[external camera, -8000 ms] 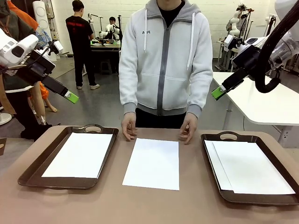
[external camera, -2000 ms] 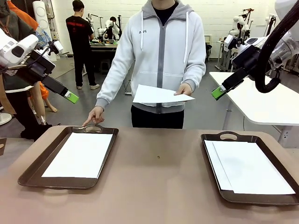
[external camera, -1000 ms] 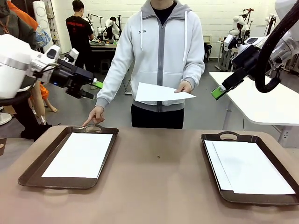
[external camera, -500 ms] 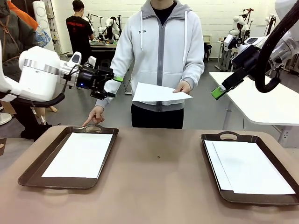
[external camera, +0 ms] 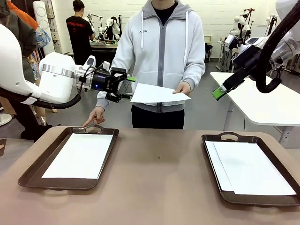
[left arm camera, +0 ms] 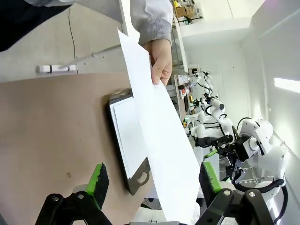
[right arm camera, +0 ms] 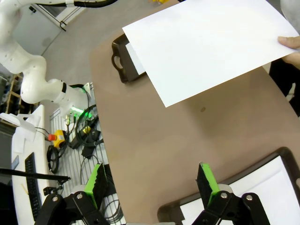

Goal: Sort the A4 documents.
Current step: Receive the A4 Paper.

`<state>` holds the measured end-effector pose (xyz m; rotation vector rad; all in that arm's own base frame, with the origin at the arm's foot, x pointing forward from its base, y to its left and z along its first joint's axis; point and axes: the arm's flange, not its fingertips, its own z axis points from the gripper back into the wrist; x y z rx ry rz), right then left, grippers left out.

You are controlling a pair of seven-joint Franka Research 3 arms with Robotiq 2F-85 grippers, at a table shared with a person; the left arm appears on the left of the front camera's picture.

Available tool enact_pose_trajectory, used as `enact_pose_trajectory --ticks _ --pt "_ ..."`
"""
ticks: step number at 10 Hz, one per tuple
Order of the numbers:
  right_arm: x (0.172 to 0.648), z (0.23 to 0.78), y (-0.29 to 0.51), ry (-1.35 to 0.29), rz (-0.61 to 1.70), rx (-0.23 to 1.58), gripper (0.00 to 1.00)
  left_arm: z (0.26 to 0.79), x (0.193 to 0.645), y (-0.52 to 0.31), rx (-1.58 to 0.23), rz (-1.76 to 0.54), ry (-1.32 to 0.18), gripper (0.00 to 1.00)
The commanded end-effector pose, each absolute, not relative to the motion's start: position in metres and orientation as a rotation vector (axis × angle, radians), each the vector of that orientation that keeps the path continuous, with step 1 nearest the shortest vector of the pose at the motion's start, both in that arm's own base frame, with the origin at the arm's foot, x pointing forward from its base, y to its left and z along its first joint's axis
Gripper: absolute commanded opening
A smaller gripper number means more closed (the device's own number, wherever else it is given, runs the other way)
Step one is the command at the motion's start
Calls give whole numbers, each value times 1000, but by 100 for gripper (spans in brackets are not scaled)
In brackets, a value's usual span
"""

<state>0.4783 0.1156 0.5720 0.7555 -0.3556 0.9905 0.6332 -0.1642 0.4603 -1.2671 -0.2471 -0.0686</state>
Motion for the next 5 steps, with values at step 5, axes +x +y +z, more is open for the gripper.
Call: enact_pose_trajectory --ticks 5 --pt "480 572 116 -367 1000 751 100 453 650 -189 -1427 -34 -102 100"
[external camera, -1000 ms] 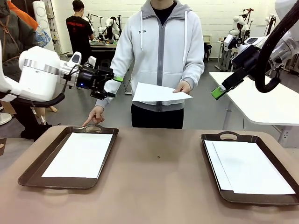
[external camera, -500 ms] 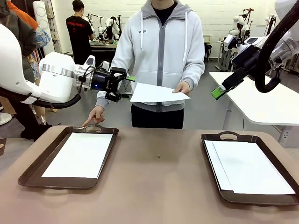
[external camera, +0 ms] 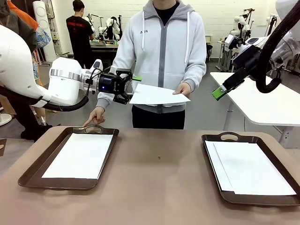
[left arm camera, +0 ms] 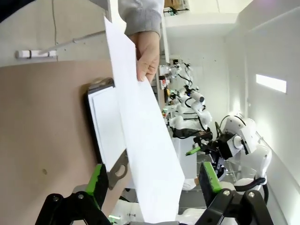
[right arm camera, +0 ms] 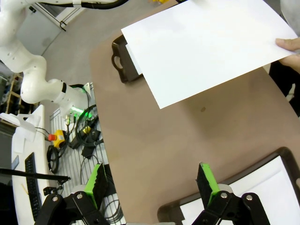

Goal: Sort the A4 documents.
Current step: Receive the A4 Paper.

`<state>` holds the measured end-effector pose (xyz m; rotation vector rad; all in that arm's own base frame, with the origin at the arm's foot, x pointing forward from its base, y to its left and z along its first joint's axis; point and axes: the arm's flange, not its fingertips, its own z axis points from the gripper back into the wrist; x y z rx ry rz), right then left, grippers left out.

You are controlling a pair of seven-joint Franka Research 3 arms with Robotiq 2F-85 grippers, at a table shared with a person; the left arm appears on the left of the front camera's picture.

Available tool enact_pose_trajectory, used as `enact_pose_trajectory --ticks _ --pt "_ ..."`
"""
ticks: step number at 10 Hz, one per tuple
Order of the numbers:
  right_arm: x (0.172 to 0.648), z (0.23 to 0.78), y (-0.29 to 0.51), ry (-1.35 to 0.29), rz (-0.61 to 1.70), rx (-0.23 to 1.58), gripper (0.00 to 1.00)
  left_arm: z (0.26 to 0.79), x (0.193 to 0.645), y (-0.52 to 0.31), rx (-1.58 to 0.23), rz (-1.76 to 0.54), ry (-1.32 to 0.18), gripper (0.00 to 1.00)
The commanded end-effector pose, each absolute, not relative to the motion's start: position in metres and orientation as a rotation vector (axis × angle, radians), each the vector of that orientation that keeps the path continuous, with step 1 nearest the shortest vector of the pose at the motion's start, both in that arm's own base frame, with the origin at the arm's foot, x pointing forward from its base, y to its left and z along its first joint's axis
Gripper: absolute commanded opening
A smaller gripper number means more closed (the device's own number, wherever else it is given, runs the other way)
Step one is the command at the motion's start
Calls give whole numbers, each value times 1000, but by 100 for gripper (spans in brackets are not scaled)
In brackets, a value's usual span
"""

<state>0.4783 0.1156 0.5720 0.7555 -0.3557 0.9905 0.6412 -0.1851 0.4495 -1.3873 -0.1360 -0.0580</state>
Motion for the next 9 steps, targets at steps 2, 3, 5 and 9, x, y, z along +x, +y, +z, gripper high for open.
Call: enact_pose_trajectory --ticks 2,3,5,9 --pt "480 572 116 -367 1000 751 100 449 648 -198 -1433 -42 -58 100" --pt "480 572 116 -367 1000 751 100 445 646 -202 -1425 -46 -38 100" --pt "480 572 116 -367 1000 751 100 439 644 -207 -1418 -49 -2 100" --pt "480 572 116 -367 1000 751 100 435 643 -210 -1445 -50 9 100"
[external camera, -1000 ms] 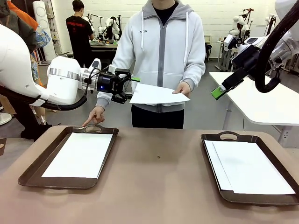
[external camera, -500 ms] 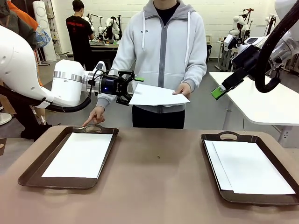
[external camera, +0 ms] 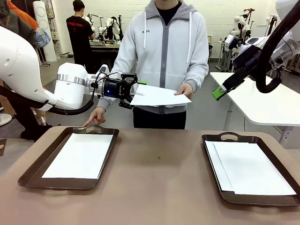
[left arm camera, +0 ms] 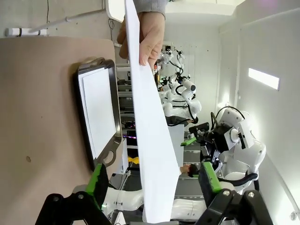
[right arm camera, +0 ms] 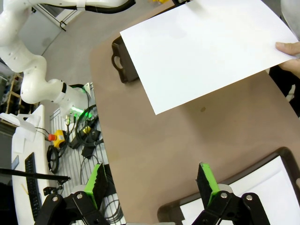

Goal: Sort the A4 documents.
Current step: Receive the A4 Paper.

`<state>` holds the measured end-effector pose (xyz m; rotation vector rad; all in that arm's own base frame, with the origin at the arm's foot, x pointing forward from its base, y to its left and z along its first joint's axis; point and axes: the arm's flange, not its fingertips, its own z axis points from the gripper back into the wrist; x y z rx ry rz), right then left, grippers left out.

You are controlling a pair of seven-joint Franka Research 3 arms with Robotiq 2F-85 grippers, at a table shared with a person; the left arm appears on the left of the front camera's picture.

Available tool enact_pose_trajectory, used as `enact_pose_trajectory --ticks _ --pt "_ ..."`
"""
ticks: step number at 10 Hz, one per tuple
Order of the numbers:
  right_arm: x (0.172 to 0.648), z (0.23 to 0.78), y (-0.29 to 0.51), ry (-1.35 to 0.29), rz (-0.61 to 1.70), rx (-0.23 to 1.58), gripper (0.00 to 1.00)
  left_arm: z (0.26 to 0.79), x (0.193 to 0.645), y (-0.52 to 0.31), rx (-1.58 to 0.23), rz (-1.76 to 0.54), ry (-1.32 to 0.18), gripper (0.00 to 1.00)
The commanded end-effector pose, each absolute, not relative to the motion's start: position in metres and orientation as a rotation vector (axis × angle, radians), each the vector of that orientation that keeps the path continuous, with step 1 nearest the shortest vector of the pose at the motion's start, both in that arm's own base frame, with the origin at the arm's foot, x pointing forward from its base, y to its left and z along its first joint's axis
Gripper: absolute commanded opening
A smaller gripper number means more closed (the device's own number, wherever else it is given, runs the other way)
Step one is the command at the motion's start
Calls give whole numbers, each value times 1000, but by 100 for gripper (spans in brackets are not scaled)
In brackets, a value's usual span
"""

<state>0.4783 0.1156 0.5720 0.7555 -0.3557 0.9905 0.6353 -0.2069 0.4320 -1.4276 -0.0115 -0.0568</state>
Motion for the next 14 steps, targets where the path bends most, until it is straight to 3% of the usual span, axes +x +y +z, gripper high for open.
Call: enact_pose_trajectory --ticks 1,3,4,7,8,9,10,11,12,13,14 --pt "480 572 116 -367 1000 751 100 433 643 -212 -1446 -57 16 100" --pt "480 572 116 -367 1000 751 100 432 643 -213 -1444 -75 13 100" --pt "480 572 116 -367 1000 751 100 433 642 -214 -1455 -106 -17 95" --pt "480 572 116 -367 1000 751 100 433 642 -215 -1466 -122 -18 62" --pt "480 572 116 -367 1000 751 100 433 642 -215 -1464 -122 -17 57" --pt "480 572 116 -367 1000 751 100 433 642 -215 -1460 -120 -17 43" --pt "480 572 116 -367 1000 751 100 433 642 -215 -1442 -112 -25 38" --pt "480 572 116 -367 1000 751 100 433 642 -214 -1426 -98 -35 24" --pt "480 572 116 -367 1000 751 100 433 641 -212 -1421 -88 -39 19" --pt "480 572 116 -367 1000 751 100 433 641 -212 -1417 -84 -42 5" --pt "480 572 116 -367 1000 751 100 434 640 -212 -1415 -78 -44 0"
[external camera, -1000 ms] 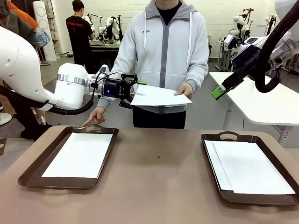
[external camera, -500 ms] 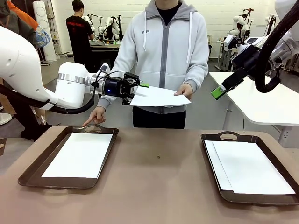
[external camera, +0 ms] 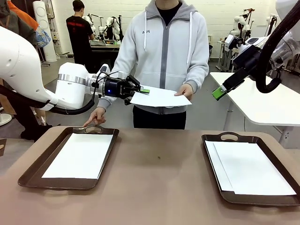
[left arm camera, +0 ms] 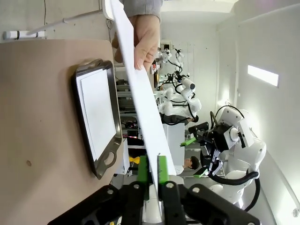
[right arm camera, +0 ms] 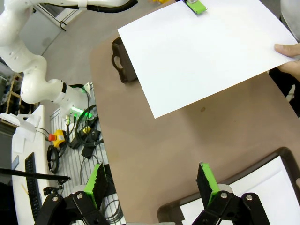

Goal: Sort the A4 documents.
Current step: Receive the A4 Paper.

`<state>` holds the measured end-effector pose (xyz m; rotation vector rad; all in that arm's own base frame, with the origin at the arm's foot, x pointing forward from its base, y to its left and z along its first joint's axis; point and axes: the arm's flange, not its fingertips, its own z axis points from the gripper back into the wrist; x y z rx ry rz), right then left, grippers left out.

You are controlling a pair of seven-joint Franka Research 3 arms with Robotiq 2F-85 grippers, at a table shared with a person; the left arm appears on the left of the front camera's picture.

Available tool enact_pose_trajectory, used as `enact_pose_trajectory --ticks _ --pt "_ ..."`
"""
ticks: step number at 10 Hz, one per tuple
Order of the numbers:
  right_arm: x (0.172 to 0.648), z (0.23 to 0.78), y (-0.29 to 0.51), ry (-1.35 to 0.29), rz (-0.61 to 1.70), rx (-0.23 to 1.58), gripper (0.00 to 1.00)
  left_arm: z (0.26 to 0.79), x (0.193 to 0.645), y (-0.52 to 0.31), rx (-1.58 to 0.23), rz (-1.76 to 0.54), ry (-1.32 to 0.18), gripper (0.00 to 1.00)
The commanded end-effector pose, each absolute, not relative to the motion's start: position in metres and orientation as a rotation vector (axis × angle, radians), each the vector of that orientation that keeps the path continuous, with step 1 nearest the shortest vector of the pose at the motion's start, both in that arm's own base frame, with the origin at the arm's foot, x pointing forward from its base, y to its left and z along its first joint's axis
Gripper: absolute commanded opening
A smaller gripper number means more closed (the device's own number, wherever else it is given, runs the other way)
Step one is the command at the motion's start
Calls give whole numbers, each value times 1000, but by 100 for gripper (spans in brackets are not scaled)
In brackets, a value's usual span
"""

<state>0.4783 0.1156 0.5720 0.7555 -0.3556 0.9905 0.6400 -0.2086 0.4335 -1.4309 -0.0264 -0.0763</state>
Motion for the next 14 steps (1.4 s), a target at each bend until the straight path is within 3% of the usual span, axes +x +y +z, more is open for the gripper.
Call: enact_pose_trajectory --ticks 1,14 --pt "480 572 116 -367 1000 751 100 434 639 -212 -1413 -71 -46 0" --pt "480 572 116 -367 1000 751 100 433 642 -206 -1415 -58 -40 0"
